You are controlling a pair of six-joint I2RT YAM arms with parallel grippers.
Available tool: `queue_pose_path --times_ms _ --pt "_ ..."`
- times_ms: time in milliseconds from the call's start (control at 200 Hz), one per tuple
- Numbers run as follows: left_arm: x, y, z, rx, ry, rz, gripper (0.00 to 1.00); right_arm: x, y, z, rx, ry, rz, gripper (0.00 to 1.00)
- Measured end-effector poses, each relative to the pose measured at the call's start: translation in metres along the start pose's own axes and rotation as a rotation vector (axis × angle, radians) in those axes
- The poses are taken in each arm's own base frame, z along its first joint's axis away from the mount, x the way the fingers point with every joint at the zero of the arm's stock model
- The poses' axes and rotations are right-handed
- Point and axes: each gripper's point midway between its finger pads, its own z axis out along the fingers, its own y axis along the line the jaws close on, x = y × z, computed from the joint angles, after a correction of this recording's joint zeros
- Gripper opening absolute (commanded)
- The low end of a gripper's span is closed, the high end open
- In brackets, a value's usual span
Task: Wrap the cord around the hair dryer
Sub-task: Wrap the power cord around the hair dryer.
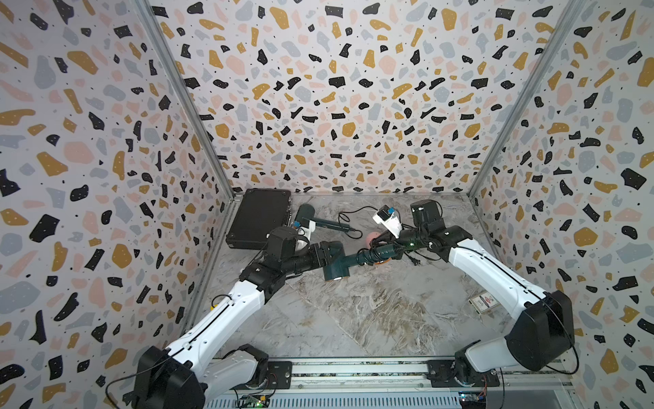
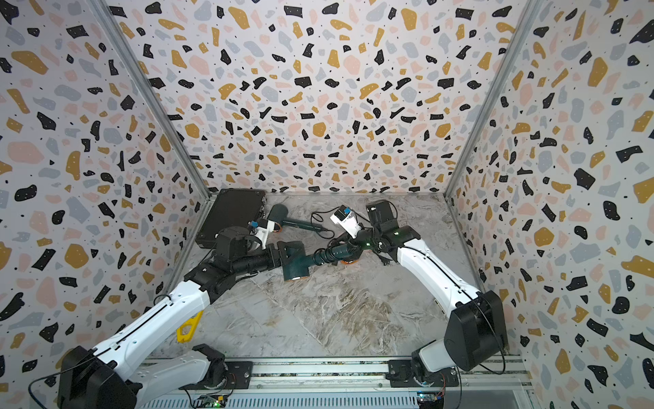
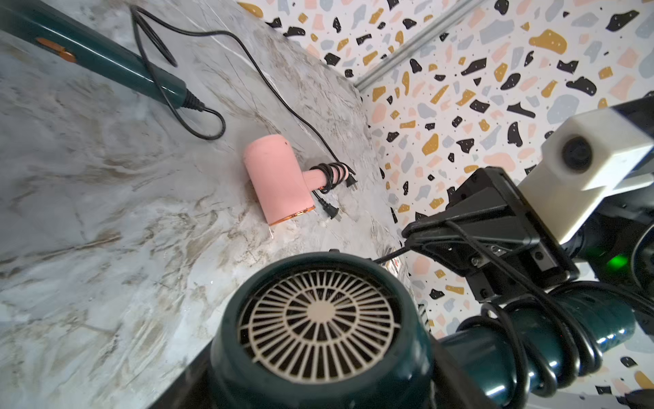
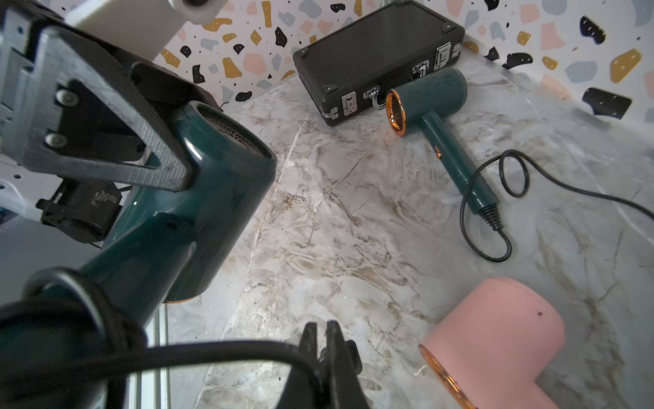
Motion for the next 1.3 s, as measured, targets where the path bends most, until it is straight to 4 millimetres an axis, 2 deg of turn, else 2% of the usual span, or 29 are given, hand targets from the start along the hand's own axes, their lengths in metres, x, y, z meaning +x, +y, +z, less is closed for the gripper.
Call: queue_pose_path --times_ms 170,255,320,431,571,641,811,926,1297 --pt "0.001 0.006 -0.011 -0.114 0.020 -0.011 0.00 0.015 0.000 0.011 -0.036 -0.039 0.072 0.07" --pt "-0.009 -0.003 -0.025 -0.160 0.014 0.008 0.00 0.011 0.005 0.011 -0.065 -0.075 0.084 0.08" --pt "-0.018 -0.014 -0.034 -0.169 -0.002 0.021 0.00 0.000 0.008 0.009 -0.080 -0.119 0.074 0.08" --pt "-0.026 -0.028 -0.041 -0.153 -0.017 0.035 0.00 -0.017 0.012 0.004 -0.096 -0.184 0.052 0.14" --pt "-0.025 -0.045 -0.043 -0.102 -0.004 0.047 0.00 -0.005 0.007 0.007 -0.094 -0.180 0.103 0.29" --pt "-0.023 -0.048 -0.043 -0.088 0.006 0.047 0.00 0.000 0.006 0.009 -0.094 -0.174 0.123 0.30" --pt "-0.021 -0.053 -0.043 -0.069 0.019 0.038 0.00 0.001 0.005 0.009 -0.093 -0.185 0.134 0.28" --pt "-0.023 -0.057 -0.044 -0.060 0.010 0.029 0.00 0.003 0.004 0.011 -0.096 -0.195 0.139 0.16" --pt "-0.027 -0.057 -0.039 -0.039 -0.020 -0.077 0.00 0.004 0.006 0.011 -0.113 -0.224 0.156 0.01"
